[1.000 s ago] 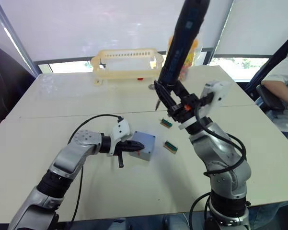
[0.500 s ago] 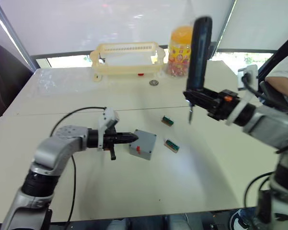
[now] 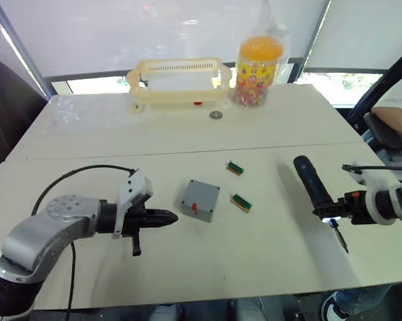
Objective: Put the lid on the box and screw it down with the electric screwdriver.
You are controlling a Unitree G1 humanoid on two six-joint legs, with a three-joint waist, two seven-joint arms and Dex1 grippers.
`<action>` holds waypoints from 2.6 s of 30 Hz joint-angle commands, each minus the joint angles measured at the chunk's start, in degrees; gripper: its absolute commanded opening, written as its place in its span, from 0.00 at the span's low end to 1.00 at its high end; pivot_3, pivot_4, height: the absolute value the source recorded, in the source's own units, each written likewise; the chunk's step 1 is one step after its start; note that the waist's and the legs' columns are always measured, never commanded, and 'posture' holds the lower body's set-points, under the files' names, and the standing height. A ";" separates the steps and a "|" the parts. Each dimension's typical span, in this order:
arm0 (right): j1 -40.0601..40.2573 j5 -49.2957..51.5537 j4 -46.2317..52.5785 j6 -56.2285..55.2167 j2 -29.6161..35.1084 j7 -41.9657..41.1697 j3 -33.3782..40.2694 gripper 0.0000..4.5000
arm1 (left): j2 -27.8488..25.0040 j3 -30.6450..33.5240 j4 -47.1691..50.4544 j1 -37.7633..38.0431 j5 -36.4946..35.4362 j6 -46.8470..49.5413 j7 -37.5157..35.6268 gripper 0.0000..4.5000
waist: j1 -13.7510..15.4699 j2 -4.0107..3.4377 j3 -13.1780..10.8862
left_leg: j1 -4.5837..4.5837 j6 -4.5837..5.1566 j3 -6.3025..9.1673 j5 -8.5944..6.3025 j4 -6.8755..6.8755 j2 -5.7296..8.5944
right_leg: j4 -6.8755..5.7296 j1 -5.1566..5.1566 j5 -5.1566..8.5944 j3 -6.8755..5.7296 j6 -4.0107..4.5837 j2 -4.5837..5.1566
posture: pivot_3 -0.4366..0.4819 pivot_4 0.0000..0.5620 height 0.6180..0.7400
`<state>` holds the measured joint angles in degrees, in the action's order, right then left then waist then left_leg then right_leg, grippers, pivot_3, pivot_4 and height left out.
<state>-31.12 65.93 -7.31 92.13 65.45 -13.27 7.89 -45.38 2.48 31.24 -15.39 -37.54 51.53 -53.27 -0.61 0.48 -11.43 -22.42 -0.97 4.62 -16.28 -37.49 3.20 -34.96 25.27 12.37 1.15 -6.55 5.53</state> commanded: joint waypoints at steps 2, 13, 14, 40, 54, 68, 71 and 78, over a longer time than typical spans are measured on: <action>-3.01 -4.75 -0.45 0.37 -1.58 -0.90 -0.04 0.38 | 1.47 0.03 1.83 1.88 0.08 -1.77 3.03 0.01 | -0.04 0.00 0.00 | -0.01 0.00 0.00 0.00 -0.02 0.01 | 0.00 -0.01 -0.06 0.01 -0.10 0.00 | 0.48 0.27 1.00; -0.18 -16.05 3.80 -4.40 -3.38 -7.46 -0.96 0.99 | 2.01 2.89 -2.82 1.27 -2.03 -2.18 5.12 0.00 | -0.03 0.01 0.01 | 0.01 0.00 0.01 0.00 -0.13 0.02 | -0.03 -0.09 -0.10 -0.02 -0.16 0.00 | 0.48 0.27 1.00; 0.18 -16.40 4.96 -5.04 -3.13 -8.25 -0.85 0.99 | 2.06 3.10 -3.60 1.06 -2.07 -2.34 5.05 0.00 | -0.02 0.01 0.01 | 0.01 0.00 0.02 0.00 -0.14 0.02 | -0.03 -0.09 -0.10 -0.03 -0.16 0.00 | 0.48 0.27 1.00; 13.18 -37.54 39.04 -42.53 -27.42 -7.80 -13.75 0.99 | 12.76 -7.06 -27.36 -9.19 13.98 -17.04 5.31 0.00 | 0.09 0.32 0.18 | -0.08 -0.06 0.24 0.01 -0.50 0.20 | -0.22 -0.04 -0.35 0.13 -0.56 0.15 | 0.48 0.27 1.00; 12.14 -50.52 35.90 -47.76 -33.93 -9.02 -24.93 0.99 | 17.31 -10.06 -28.98 -9.89 17.96 -18.92 7.68 0.00 | -0.05 0.32 0.19 | -0.01 -0.09 0.24 0.03 -0.51 0.17 | -0.28 -0.09 -0.37 0.12 -0.53 0.06 | 0.48 0.27 1.00; 13.66 -47.35 44.57 -38.92 -36.44 -11.66 -21.77 0.99 | 16.26 -10.17 -43.37 -18.63 21.85 -26.70 0.06 0.00 | -0.03 0.32 0.19 | 0.00 -0.10 0.24 0.04 -0.51 0.27 | -0.31 -0.08 -0.39 0.11 -0.50 0.04 | 0.48 0.27 1.00; 12.62 -42.28 46.97 -36.68 -35.49 -14.23 -14.28 0.99 | 13.15 -7.29 -40.81 -16.47 20.95 -24.73 0.19 0.00 | -0.20 0.32 0.19 | 0.00 -0.10 0.24 0.04 -0.51 0.26 | -0.32 -0.07 -0.39 0.11 -0.51 0.04 | 0.48 0.27 1.00; 4.75 -43.18 37.10 -41.33 -33.19 -16.60 -10.14 0.99 | 7.88 -1.78 -21.55 -3.92 14.61 -12.55 1.95 0.00 | -0.28 0.31 0.21 | 0.04 -0.08 0.24 0.02 -0.50 0.08 | -0.42 -0.04 -0.39 0.11 -0.50 0.02 | 0.48 0.27 1.00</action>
<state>-25.92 24.29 31.89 53.50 32.10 -29.49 -1.75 -37.18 -0.85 4.83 -19.64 -20.70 36.76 -52.00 -0.89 0.80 -11.22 -22.37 -1.05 4.84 -16.26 -37.99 3.30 -35.37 25.21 11.98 1.27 -7.05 5.57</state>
